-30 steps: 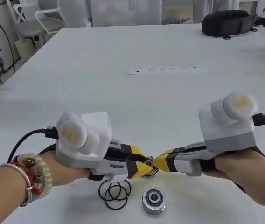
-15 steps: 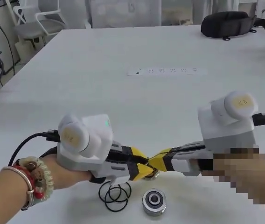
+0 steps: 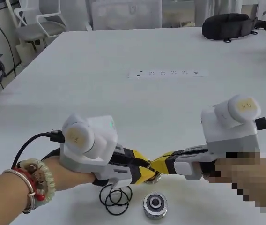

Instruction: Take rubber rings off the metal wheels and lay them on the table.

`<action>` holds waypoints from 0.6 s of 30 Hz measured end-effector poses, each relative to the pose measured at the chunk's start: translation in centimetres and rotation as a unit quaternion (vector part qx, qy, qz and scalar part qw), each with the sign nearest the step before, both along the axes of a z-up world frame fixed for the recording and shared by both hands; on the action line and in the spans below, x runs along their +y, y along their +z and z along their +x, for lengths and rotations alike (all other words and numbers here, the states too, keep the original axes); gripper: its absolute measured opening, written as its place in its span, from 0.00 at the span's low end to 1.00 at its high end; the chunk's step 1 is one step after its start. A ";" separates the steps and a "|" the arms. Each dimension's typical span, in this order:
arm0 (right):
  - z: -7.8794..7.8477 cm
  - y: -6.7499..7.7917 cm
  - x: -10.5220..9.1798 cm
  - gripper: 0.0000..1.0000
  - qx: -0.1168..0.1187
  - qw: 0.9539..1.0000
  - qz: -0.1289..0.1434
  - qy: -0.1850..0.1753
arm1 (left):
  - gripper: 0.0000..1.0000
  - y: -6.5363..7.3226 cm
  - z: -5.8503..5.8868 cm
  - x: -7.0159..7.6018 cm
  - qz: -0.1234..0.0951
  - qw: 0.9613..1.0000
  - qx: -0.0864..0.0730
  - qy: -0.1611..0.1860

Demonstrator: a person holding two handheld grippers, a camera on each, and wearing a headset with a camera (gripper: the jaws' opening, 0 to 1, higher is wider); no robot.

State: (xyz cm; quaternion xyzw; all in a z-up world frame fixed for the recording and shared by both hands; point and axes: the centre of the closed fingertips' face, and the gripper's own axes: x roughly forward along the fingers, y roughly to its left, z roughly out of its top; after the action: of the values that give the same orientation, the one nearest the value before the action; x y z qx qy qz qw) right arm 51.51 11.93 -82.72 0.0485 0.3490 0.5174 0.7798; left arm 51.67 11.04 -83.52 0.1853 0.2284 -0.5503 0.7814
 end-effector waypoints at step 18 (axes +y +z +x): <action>-0.3 -0.4 -0.2 0.00 -0.004 1.000 -0.016 0.003 | 0.26 3.5 -1.8 1.3 -0.007 1.000 0.003 -0.024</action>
State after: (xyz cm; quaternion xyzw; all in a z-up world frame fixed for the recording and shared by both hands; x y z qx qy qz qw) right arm 51.25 11.78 -83.13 0.0326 0.3547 0.5143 0.7801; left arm 49.88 12.38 -79.99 0.1835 0.2221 -0.5709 0.7688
